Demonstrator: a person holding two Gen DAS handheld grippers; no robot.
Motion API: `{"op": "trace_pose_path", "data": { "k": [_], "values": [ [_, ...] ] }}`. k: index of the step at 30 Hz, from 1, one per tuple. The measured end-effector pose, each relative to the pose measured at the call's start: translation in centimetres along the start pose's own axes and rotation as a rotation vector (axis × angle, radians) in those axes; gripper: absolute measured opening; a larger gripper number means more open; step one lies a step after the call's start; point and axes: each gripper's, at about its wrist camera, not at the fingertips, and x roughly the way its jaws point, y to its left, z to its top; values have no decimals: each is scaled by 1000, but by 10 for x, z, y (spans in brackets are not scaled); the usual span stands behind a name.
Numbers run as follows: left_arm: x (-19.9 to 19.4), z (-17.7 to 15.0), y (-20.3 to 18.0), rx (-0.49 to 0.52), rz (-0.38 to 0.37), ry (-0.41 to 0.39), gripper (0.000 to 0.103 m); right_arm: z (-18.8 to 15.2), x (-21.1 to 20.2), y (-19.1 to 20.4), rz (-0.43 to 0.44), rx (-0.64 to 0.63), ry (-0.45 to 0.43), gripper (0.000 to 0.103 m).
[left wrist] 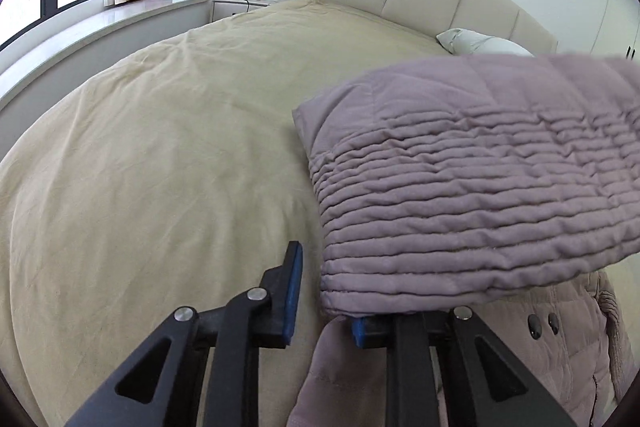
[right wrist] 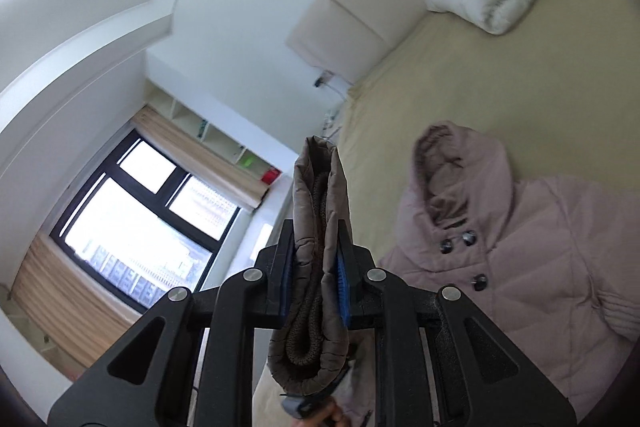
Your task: Fold large clothes
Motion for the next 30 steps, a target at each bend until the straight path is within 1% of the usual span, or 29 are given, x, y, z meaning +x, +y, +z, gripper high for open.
{"op": "trace_pose_path", "data": {
  "k": [2, 3, 5, 6, 8, 9, 10, 12, 13, 15, 16, 18, 19, 20, 21, 22, 23, 24, 25, 27, 28, 30],
  "values": [
    [3, -2, 0, 13, 13, 0, 24, -2, 9, -60, -66, 81, -13, 17],
    [5, -3, -2, 26, 27, -1, 26, -5, 15, -88, -101, 119, -16, 17],
    [5, -6, -2, 35, 50, 3, 37, -20, 32, -145, -180, 193, 0, 17],
    [3, -7, -1, 35, 49, 5, 43, -31, 37, -173, -229, 214, 16, 17],
    [-7, -13, 2, 49, 54, 21, 46, -52, 57, -225, -306, 272, 65, 17],
    [-16, -16, 3, 59, 64, 25, 47, -62, 62, -245, -343, 291, 68, 17],
    [-23, -18, 5, 70, 75, 25, 47, -70, 65, -263, -366, 313, 63, 17],
    [-46, -21, 2, 106, 94, -18, 47, -86, 69, -293, -327, 369, 46, 17],
    [-56, -20, 0, 119, 98, -48, 47, -88, 69, -298, -314, 371, 42, 17],
    [-68, -5, -7, 122, 87, -110, 47, -87, 72, -299, -331, 336, 52, 17],
    [-69, 4, -14, 132, 76, -131, 47, -85, 75, -297, -343, 313, 58, 17],
    [-55, 25, -33, 191, 79, -154, 47, -81, 72, -291, -360, 284, 67, 17],
    [-41, 34, -41, 216, 77, -151, 47, -79, 73, -290, -363, 276, 69, 17],
    [-24, 43, -47, 234, 82, -126, 47, -77, 71, -286, -366, 267, 69, 17],
    [-6, 49, -52, 259, 102, -100, 47, -74, 66, -280, -370, 260, 70, 17],
    [13, 51, -57, 293, 133, -70, 47, -73, 61, -277, -375, 252, 76, 18],
    [33, 51, -57, 308, 149, -23, 47, -73, 62, -276, -377, 240, 85, 18],
    [51, 49, -55, 303, 152, 25, 48, -71, 53, -266, -382, 227, 93, 18],
    [63, 45, -51, 294, 150, 57, 49, -70, 50, -263, -386, 213, 101, 18],
    [68, 39, -49, 312, 157, 36, 50, -67, 44, -255, -405, 172, 107, 19],
    [68, 37, -50, 320, 160, 28, 50, -65, 41, -249, -435, 140, 100, 20],
    [68, 37, -50, 324, 156, 32, 50, -53, 30, -230, -502, 71, 45, 20]
  ]
}}
